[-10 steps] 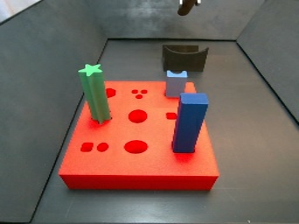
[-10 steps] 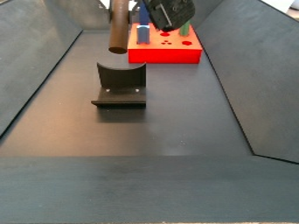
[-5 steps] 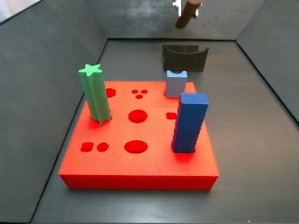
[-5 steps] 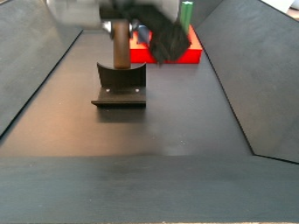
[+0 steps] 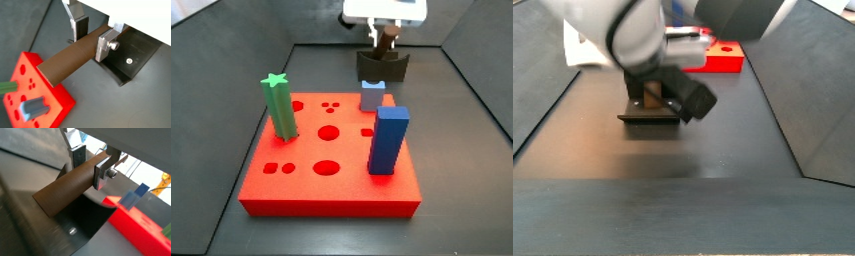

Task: Pick up the oval object. Move up. Place the oval object on the fixture. Regrasp the oval object. Move to above the board. Insert the oval object.
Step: Place the oval object on the fixture, then regrasp the oval object.

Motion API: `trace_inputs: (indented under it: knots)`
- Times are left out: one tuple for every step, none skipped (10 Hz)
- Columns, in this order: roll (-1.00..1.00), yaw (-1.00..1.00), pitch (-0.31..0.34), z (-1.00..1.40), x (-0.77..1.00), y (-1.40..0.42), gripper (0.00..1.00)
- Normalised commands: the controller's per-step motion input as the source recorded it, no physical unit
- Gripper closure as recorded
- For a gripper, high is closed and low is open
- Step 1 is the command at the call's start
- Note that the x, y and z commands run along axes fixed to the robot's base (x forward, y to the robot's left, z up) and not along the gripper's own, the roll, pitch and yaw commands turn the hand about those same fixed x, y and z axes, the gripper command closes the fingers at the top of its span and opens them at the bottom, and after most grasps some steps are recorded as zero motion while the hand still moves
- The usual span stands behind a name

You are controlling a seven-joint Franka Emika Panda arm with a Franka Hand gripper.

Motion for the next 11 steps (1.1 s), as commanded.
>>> trace_inputs:
  knots:
    - [-0.18,-0.21,-0.024,-0.71,0.14,0.1,1.0]
    - [-0.17,-0.16,-0.058,-0.47,0.11,0.07,1.0]
    - [-0.16,-0.14,-0.067,-0.36,0.1,0.07,1.0]
    - [-0.12,-0.09,-0.093,-0.3,0.07,0.11,1.0]
    - [-0.12,-0.08,-0.092,-0.3,0.07,0.11,1.0]
    - [-0.12,-0.04,-0.088,-0.3,0.07,0.11,1.0]
    - [0.0,0.0,0.0,0.0,0.0,0.0,0.0]
    - [0.07,-0.04,-0.042,1.0,0.0,0.0,0.0]
    - [0.07,-0.03,-0.039,1.0,0.0,0.0,0.0]
    - [0.08,-0.01,-0.022,1.0,-0.03,0.0,0.0]
    - [0.08,0.01,-0.012,1.0,-0.04,0.0,0.0]
